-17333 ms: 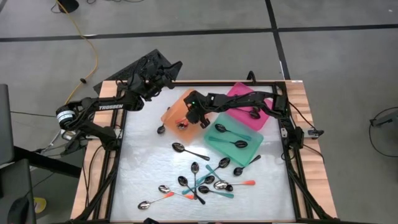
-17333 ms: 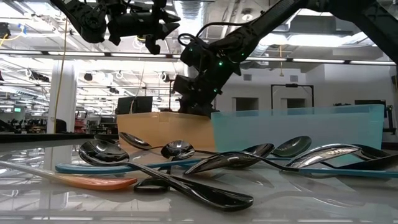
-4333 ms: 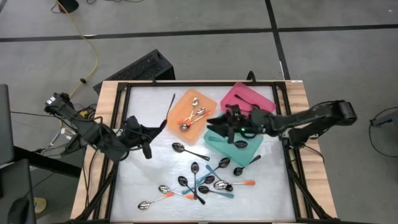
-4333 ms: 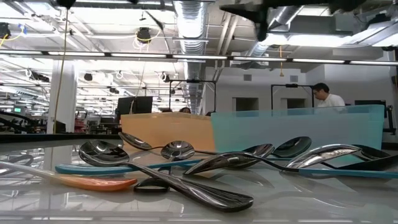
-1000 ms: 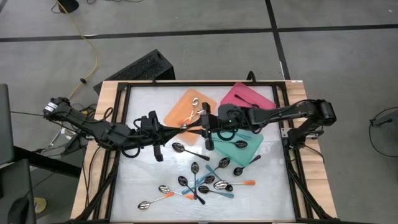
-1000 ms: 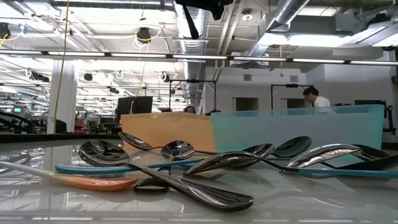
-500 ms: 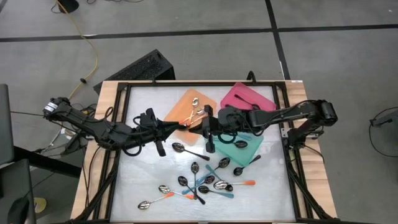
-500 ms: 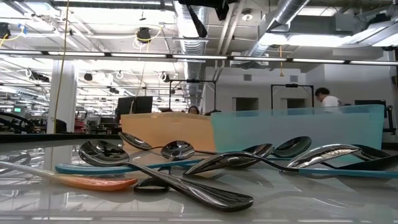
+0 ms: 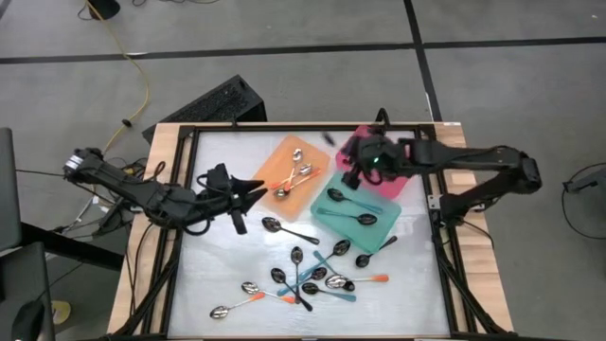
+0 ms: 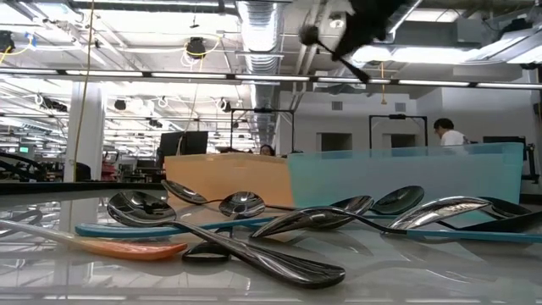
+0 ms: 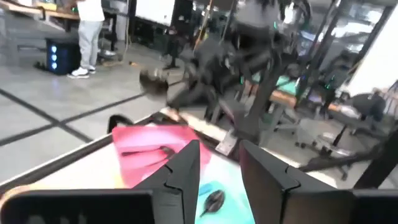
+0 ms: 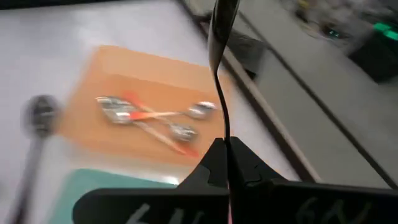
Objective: Sort silverware by color (type)
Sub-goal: Put the black spoon into the pink bin
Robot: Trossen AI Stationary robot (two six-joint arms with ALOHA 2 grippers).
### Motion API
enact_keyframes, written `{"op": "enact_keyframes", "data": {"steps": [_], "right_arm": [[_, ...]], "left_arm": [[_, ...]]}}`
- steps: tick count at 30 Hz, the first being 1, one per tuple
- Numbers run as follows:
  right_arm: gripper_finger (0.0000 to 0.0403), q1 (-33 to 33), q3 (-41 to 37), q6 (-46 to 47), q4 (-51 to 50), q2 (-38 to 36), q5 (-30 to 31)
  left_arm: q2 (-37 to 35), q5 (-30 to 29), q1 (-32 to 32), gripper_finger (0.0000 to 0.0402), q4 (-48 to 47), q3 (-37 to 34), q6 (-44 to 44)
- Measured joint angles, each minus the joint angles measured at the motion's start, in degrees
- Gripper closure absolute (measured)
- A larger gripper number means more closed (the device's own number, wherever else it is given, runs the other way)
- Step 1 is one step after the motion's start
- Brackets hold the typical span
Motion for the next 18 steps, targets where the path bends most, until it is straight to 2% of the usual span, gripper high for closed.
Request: {"op": "enact_keyframes", "data": {"steps": [4,7,12,18], "right_arm": [[0.0402,-4.3,-3.5,1.7,-4.6,-5.6,0.8],[0.0402,-8.4,-9.0,3.1,-5.2,-9.4,0.4],[0.0403,-13.7,-20.0,5.2,-0.8,-13.8,-0.2],[0.0403,-17.6,-32.3,6.4,8.0,-15.2,-5.8]], "left_arm": [[-3.4,1.1,0.0,0.0309,-4.5,0.0,-0.1],[-5.6,1.1,0.0,0.0312,-6.7,0.0,-0.1],[-7.4,0.6,0.0,0.0313,-9.3,0.0,-0.1],[-8.1,1.9,0.5,0.0313,-9.7,0.0,-2.1]]}}
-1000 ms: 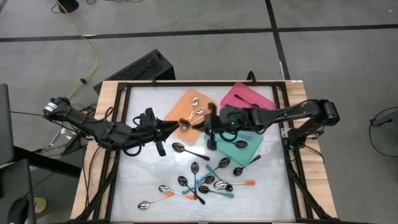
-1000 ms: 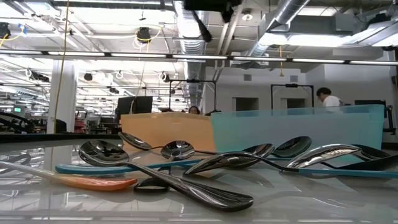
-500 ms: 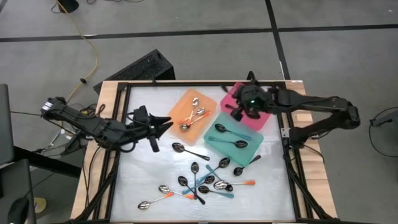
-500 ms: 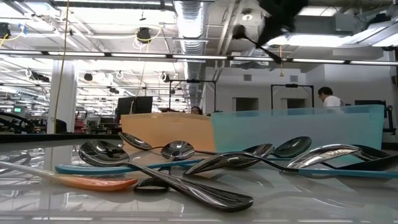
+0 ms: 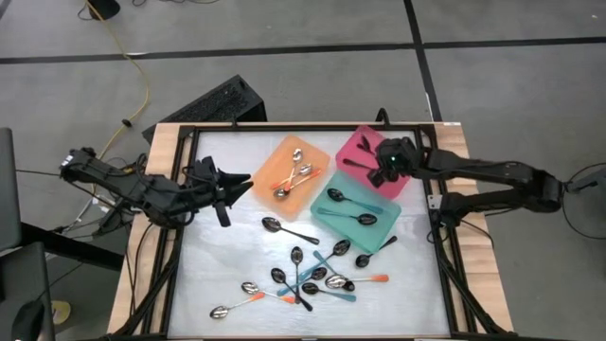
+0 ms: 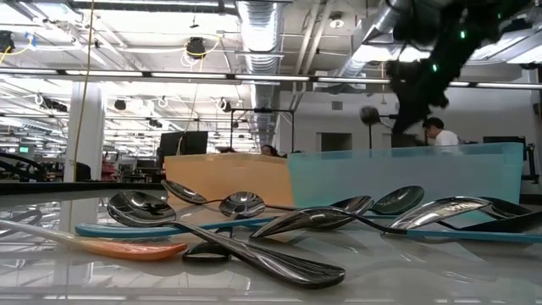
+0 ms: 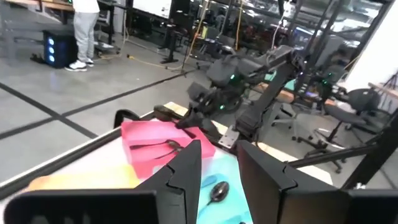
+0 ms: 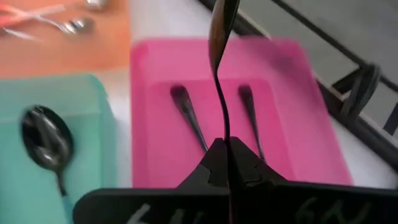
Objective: Sort silverware by color (type)
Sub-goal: Put the black spoon into the pink bin
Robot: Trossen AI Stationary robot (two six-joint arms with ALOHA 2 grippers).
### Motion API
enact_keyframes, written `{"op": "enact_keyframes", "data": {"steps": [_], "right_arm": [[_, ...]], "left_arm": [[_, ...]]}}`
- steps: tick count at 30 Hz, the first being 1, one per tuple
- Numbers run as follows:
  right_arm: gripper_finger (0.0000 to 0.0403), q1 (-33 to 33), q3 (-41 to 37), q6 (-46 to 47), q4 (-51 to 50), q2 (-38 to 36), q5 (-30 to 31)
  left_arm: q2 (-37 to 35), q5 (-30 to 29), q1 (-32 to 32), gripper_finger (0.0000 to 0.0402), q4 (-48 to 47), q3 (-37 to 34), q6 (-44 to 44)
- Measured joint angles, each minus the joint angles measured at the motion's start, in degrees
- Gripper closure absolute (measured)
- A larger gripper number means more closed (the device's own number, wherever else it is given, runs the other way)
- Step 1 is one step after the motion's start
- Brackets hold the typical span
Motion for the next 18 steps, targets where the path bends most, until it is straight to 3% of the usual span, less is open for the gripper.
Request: {"op": "enact_keyframes", "data": {"steps": [6,18], "right_arm": [[0.0403,-3.7,-5.1,-3.3,6.1,0.1,-3.6],[0.0403,-14.4,-7.4,-7.5,7.1,0.5,-7.6]], "left_arm": [[-2.1,6.2,1.7,0.0313,3.5,-3.6,-1.1],[-14.7,2.9,2.8,0.0313,43.3,-33.3,-6.9]]}}
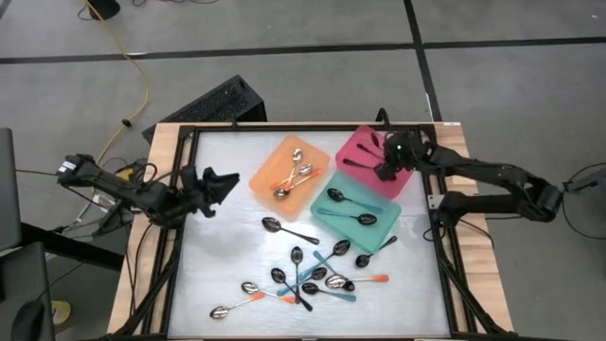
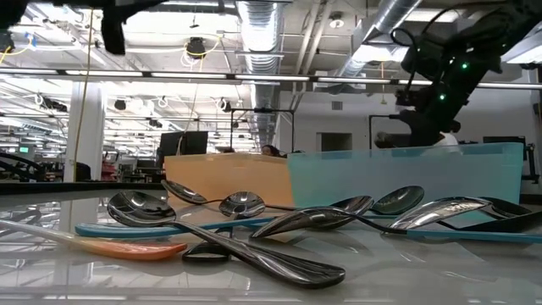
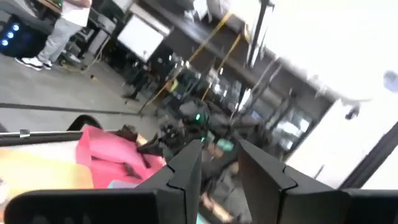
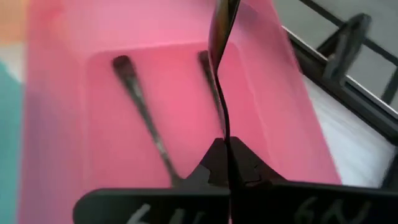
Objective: Sort silverware by color (type)
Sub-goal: Put the black spoon into the pink bin
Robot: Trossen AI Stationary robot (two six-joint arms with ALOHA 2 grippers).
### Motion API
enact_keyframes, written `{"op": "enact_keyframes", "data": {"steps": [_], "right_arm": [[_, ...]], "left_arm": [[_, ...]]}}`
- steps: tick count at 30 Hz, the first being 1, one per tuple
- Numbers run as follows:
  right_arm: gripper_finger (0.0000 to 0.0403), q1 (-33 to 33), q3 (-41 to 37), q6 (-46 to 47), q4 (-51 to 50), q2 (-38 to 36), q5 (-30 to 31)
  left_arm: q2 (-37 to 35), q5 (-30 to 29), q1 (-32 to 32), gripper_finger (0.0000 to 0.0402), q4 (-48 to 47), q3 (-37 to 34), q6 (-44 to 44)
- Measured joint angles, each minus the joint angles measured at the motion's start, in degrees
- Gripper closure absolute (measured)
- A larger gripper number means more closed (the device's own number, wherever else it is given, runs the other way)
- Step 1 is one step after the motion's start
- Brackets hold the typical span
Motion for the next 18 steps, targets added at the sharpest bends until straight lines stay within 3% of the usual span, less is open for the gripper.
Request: {"op": "enact_keyframes", "data": {"steps": [5,18], "right_arm": [[0.0403,-0.9,-0.8,-3.8,0.6,4.5,-0.2],[0.0396,-2.8,-0.7,-10.0,7.5,18.0,-3.3]], "left_arm": [[-0.8,-0.8,0.0,0.0313,8.1,-4.5,-0.7],[-0.7,-0.3,0.0,0.0313,7.8,-4.7,-0.6]]}}
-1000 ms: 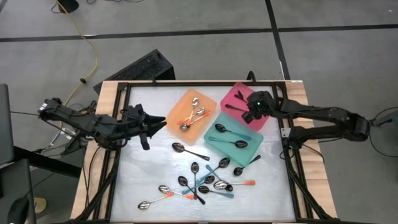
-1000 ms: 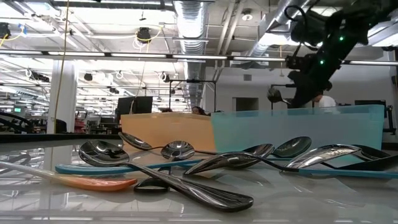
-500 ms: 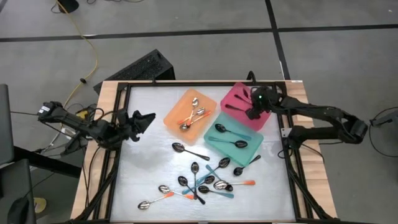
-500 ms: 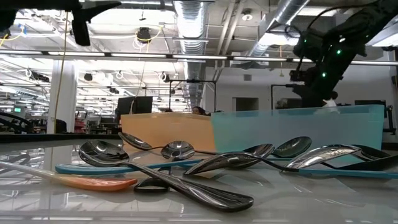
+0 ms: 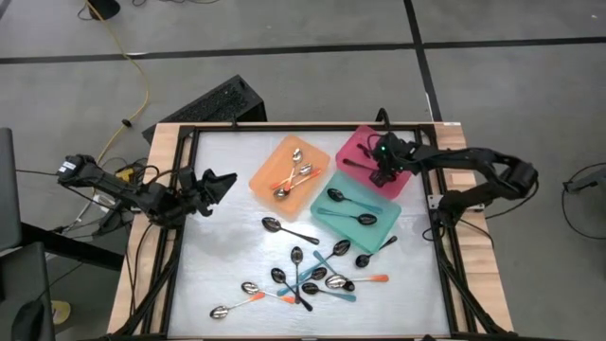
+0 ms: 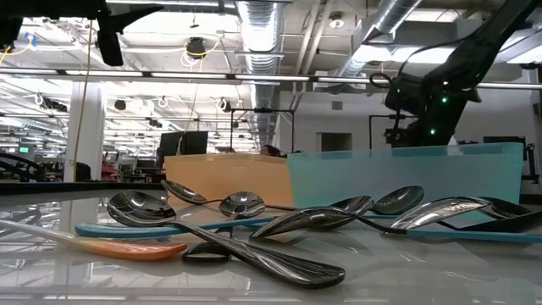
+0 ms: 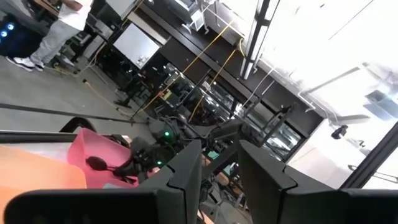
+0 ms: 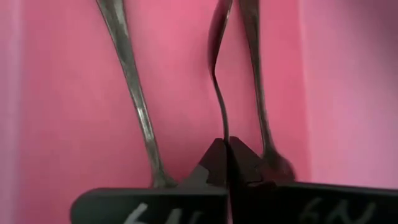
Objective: Sort silverware by color (type)
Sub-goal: Put the black spoon into the pink bin, then put the blue spoon into the blue bin
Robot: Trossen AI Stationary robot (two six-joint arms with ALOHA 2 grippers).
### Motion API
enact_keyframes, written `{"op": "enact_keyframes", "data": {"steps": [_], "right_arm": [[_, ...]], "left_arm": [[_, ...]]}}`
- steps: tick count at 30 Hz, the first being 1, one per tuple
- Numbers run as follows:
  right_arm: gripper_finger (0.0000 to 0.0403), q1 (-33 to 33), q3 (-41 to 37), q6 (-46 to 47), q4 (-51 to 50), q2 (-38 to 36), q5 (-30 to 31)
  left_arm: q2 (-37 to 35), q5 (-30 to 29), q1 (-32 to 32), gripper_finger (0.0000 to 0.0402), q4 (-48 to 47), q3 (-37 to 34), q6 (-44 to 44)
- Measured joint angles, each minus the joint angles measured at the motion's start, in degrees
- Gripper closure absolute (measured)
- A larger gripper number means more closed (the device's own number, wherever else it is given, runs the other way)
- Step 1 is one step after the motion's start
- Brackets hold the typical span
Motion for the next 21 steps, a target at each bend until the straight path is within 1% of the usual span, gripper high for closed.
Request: {"op": "enact_keyframes", "data": {"steps": [4,7,10,13,16,18,21], "right_arm": [[0.0383,-0.3,0.1,0.0,0.4,0.5,-1.0],[0.0364,-0.3,0.0,0.1,-0.4,0.1,-2.0],[0.0340,-0.3,0.0,0.4,-0.5,-1.3,-4.2],[0.0310,-0.3,0.0,1.1,-2.0,-3.0,-5.2],[0.0275,-0.3,0.7,1.6,-4.7,-5.0,-5.5],[0.0253,-0.3,1.6,1.6,-6.8,-6.7,-5.8],[0.0226,-0.1,3.6,1.8,-9.6,-9.8,-5.9]], "left_arm": [[0.0,-0.3,0.0,0.0313,-0.1,0.0,-0.3],[0.0,-1.9,0.0,0.0313,-1.8,0.0,-1.4],[0.0,-4.0,0.0,0.0313,-5.1,0.0,-4.2],[0.2,-3.7,0.0,0.0308,-8.5,0.0,-5.0],[0.6,-3.8,0.0,0.0301,-10.7,0.0,-7.7],[1.1,-2.9,0.0,0.0298,-11.2,0.0,-8.6],[2.0,2.1,0.0,0.0298,-11.7,0.4,-6.5]]}}
